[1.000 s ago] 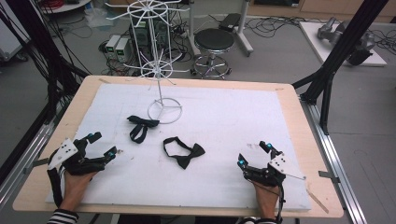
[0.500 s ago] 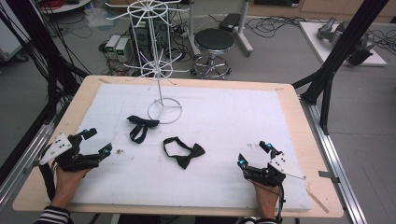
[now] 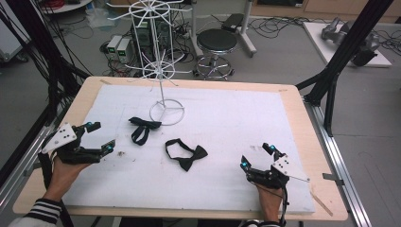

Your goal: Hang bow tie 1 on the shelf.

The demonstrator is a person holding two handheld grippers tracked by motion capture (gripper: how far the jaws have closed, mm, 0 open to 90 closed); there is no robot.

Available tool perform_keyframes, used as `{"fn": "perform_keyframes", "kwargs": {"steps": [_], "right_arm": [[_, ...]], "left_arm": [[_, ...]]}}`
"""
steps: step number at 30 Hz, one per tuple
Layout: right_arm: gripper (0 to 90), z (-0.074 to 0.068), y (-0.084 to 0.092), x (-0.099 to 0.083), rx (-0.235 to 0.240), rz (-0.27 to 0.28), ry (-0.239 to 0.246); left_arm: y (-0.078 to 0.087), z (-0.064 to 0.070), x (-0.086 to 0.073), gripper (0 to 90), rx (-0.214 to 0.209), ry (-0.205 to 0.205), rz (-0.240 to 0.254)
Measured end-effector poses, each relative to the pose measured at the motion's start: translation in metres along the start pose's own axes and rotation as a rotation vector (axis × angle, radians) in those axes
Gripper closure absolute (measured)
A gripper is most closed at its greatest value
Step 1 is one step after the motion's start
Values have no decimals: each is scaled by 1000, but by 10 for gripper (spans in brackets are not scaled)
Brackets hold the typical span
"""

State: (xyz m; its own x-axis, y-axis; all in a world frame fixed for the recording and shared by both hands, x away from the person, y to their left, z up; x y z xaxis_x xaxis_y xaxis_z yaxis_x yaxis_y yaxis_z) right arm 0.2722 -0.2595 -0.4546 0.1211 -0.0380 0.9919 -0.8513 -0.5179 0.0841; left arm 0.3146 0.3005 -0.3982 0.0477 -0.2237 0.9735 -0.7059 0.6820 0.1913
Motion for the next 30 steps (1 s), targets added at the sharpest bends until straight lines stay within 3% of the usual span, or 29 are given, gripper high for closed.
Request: {"fn": "perform_keyframes", "kwargs": {"steps": [6, 13, 21, 30], "right_arm": [[67, 0, 0, 0, 1, 0, -6], [67, 0, 0, 0, 0, -1, -9], [67, 0, 0, 0, -1, 1, -5], [67, 0, 0, 0, 2, 0, -10]], "left_arm": [[-10, -6, 15, 118, -41, -42, -52], [-20, -8, 25, 119, -68, -64, -84], [-29, -10, 26, 120, -81, -80, -108], [-44, -17, 33, 124, -112, -130, -183]]}}
Point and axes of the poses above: each handheld gripper's, and its own axes: y roughly backward along the jaws, x roughly out of its top, z roughly to its right, the point moved 2 cm from there along -y, roughly forward along the jaws, and after that the axes turned 4 degrees about -y, right-handed, at the moved point
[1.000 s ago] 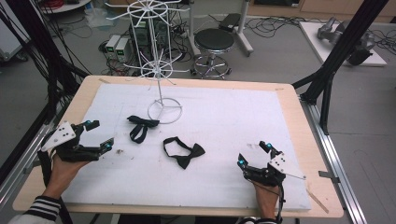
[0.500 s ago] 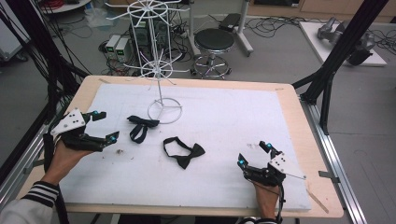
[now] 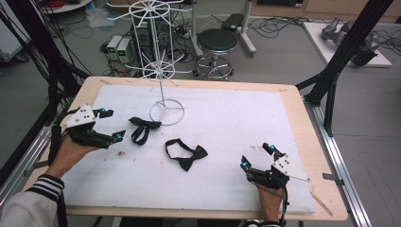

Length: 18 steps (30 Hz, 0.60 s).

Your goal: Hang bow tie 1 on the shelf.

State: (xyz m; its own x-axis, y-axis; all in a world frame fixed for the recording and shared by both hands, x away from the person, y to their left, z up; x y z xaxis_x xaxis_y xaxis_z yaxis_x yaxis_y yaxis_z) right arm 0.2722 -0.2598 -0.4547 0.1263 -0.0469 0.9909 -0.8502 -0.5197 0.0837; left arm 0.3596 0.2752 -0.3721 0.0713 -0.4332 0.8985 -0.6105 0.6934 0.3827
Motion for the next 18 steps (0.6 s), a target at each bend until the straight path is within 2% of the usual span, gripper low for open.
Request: {"fn": "perform_keyframes", "kwargs": {"steps": [7, 8, 12, 18], "right_arm": [[67, 0, 0, 0, 0, 1, 2], [67, 0, 0, 0, -1, 1, 2], [67, 0, 0, 0, 0, 3, 5], [67, 0, 0, 0, 0, 2, 3]], "left_arm": [[-13, -5, 5, 131, -42, -27, -59], [-17, -7, 6, 131, -55, -44, -85], [-25, -11, 10, 137, -81, -67, -112], [-36, -18, 12, 141, -103, -77, -148]]}}
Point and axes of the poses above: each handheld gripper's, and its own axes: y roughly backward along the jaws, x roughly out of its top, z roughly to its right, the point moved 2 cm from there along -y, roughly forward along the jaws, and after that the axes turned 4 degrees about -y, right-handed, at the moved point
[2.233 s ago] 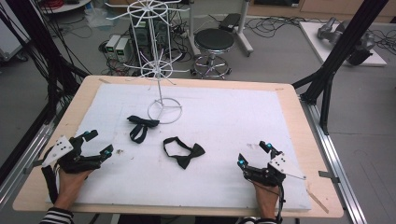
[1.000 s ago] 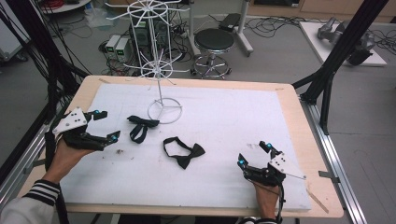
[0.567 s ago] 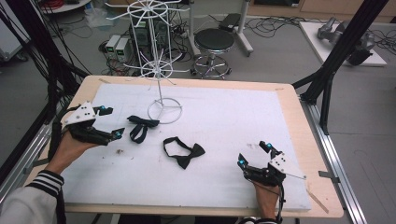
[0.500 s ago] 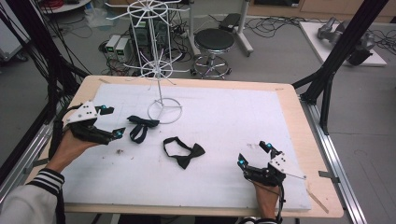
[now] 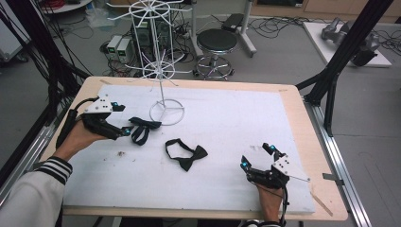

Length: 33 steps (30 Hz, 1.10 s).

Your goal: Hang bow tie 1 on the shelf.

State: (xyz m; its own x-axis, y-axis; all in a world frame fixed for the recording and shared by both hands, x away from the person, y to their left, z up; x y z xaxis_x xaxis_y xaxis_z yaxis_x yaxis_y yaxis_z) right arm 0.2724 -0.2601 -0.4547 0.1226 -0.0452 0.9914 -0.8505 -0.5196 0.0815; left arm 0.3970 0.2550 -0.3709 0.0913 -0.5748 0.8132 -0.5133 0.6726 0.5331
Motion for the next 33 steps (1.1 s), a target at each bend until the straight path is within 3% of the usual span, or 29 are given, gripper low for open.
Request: {"fn": "perform_keyframes", "kwargs": {"steps": [14, 17, 22, 25, 33], "right_arm": [[67, 0, 0, 0, 1, 2, -2], [67, 0, 0, 0, 3, 2, -4], [67, 1, 0, 0, 1, 3, -3], [67, 1, 0, 0, 5, 3, -7], [67, 1, 1, 0, 2, 0, -20]], "left_arm": [[-31, -13, 2, 160, -53, -86, -128], [-35, -13, 1, 161, -57, -84, -136], [-44, -17, 2, 175, -77, -118, -171], [-48, -21, 2, 188, -78, -112, -149], [-58, -24, -5, 194, -88, -132, -194]]}}
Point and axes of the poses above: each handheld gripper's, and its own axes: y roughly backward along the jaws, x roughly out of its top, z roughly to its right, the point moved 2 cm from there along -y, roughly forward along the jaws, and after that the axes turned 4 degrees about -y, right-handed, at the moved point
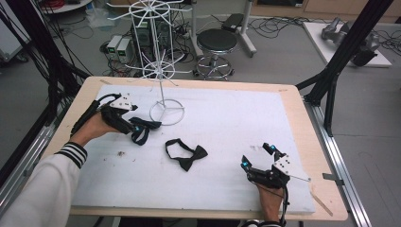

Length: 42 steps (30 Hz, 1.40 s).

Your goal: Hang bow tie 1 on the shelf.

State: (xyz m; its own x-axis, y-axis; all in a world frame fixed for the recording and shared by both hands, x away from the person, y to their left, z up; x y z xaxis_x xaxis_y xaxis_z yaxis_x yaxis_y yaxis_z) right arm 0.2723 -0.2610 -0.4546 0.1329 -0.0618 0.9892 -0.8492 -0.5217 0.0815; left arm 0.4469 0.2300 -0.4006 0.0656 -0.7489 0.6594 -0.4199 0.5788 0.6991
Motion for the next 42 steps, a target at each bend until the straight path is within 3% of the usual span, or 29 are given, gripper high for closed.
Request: {"fn": "perform_keyframes", "kwargs": {"steps": [9, 14, 18, 21, 24, 30, 36, 42], "right_arm": [[67, 0, 0, 0, 0, 0, -1], [67, 0, 0, 0, 0, 0, 0], [67, 0, 0, 0, 0, 0, 0], [67, 0, 0, 0, 1, 2, 4], [67, 0, 0, 0, 1, 0, -1], [67, 0, 0, 0, 0, 0, 0], [67, 0, 0, 0, 2, 0, -1], [67, 0, 0, 0, 2, 0, -1]], "left_arm": [[-7, -6, 0, 207, 2, -24, -59], [-13, -6, 2, 228, -12, -66, -104], [-21, -4, 3, 255, -20, -77, -118], [-27, -3, 0, 261, -29, -106, -175], [-29, -2, 0, 279, -34, -116, -180], [-34, -1, 0, 332, -45, -122, -191], [-36, -3, 3, 412, -50, -180, -258], [-42, 0, 1, 442, -69, -187, -297]]}}
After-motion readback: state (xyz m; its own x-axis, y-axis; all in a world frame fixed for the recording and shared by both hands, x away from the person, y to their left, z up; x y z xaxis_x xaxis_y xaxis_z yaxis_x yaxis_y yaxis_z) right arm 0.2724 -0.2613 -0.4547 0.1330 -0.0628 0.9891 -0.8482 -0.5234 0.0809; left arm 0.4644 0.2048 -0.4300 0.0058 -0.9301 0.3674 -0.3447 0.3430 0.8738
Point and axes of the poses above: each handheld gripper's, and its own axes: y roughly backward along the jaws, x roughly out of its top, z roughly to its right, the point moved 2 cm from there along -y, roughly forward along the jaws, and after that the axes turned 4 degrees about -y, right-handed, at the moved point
